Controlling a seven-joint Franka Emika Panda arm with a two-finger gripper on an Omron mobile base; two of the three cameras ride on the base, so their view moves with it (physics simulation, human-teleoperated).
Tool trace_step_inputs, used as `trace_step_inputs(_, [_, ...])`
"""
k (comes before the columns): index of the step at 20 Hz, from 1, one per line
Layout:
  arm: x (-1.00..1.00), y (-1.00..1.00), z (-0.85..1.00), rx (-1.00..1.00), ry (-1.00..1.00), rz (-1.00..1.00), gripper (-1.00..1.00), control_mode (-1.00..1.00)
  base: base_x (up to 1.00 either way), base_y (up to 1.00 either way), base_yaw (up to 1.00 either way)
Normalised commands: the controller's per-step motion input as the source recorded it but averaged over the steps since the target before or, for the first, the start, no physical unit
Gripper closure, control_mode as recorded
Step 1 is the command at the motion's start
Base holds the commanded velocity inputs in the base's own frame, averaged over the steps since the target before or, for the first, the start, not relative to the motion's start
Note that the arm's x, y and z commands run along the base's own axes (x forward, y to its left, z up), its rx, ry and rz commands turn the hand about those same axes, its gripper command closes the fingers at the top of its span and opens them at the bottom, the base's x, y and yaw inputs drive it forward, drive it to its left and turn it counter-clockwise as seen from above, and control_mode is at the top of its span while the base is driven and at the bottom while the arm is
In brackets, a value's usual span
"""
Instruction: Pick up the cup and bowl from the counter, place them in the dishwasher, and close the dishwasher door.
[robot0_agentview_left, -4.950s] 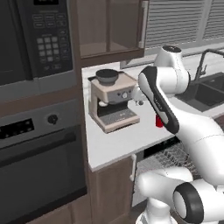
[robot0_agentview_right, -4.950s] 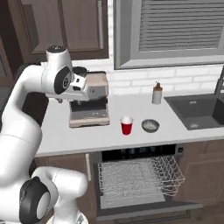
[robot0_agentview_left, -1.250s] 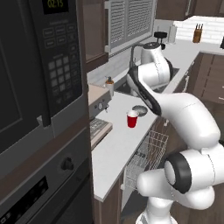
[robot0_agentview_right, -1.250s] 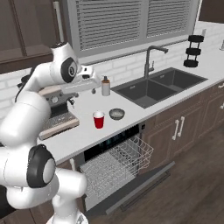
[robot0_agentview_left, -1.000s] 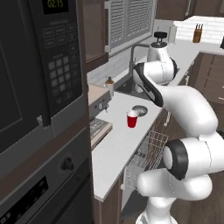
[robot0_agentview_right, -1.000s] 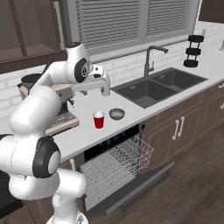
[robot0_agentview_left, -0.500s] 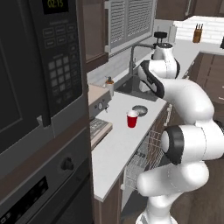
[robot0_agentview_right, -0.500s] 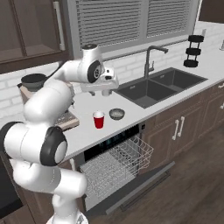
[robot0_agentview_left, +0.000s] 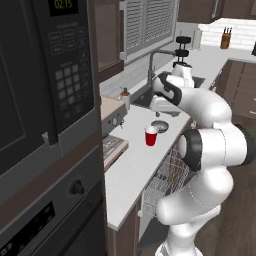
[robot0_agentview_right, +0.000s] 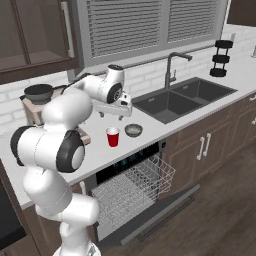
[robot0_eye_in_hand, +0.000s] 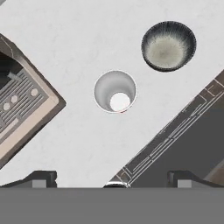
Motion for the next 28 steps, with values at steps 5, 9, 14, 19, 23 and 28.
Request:
trace_step_inputs(5, [0.22, -0.06, -0.19, 0.00, 0.09, 0.09, -1.00, -1.00, 0.00, 0.00, 0.00])
trace_step_inputs(9, [0.31, -0.20, -0.34, 0.00, 0.00, 0.01, -1.00, -1.00, 0.00, 0.00, 0.00])
trace_step_inputs(14, [0.49, -0.22, -0.55, 0.00, 0.02, 0.00, -1.00, -1.00, 0.00, 0.00, 0.00])
trace_step_inputs(19, [0.22, 0.00, -0.34, 0.00, 0.01, 0.00, -1.00, -1.00, 0.00, 0.00, 0.00])
trace_step_inputs(23, [0.08, 0.16, -0.31, 0.00, 0.00, 0.00, -1.00, -1.00, 0.00, 0.00, 0.00])
trace_step_inputs(28, [0.08, 0.27, -0.18, 0.00, 0.00, -0.02, -1.00, -1.00, 0.00, 0.00, 0.00])
